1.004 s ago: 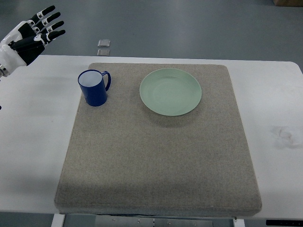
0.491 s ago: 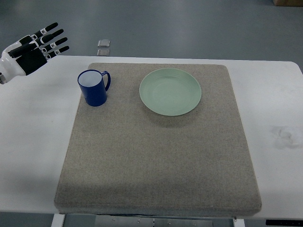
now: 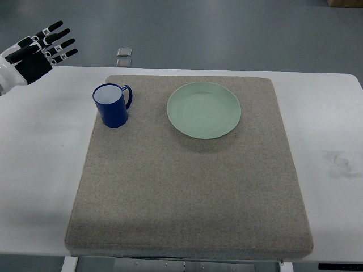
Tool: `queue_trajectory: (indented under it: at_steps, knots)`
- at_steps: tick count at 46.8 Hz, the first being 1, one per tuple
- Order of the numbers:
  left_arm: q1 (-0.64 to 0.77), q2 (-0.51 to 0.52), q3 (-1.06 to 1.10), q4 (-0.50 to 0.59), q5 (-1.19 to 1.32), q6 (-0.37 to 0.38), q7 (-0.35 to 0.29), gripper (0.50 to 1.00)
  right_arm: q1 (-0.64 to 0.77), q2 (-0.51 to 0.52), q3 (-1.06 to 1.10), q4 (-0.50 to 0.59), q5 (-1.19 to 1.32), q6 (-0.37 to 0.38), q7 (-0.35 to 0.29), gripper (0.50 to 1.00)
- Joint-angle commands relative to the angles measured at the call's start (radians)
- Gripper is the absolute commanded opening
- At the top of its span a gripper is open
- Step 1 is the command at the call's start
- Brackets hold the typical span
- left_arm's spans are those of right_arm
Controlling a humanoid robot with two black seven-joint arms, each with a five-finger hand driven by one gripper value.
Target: Place cup left of plate with left hand
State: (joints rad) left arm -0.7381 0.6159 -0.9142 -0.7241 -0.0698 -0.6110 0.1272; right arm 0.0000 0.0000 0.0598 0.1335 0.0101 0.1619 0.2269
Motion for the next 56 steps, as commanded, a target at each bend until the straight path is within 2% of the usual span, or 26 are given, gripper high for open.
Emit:
queue_trajectory:
  at_steps: [1, 12, 56]
  knots:
    - [-0.01, -0.024, 0.002, 0.0, 0.001, 0.0, 0.0, 0.999, 0.0, 0.0, 0.0, 0.0, 0.001, -0.001, 0.0, 0.932]
    - [-0.04, -0.058, 0.002, 0.002, 0.002, 0.0, 0.002, 0.996, 0.001, 0.0, 0.0, 0.0, 0.001, 0.001, 0.0, 0.932]
    - [-0.046, -0.062, 0.012, 0.002, 0.005, 0.0, 0.002, 0.996, 0.009, 0.0, 0.005, 0.02, 0.002, 0.013, 0.0, 0.932]
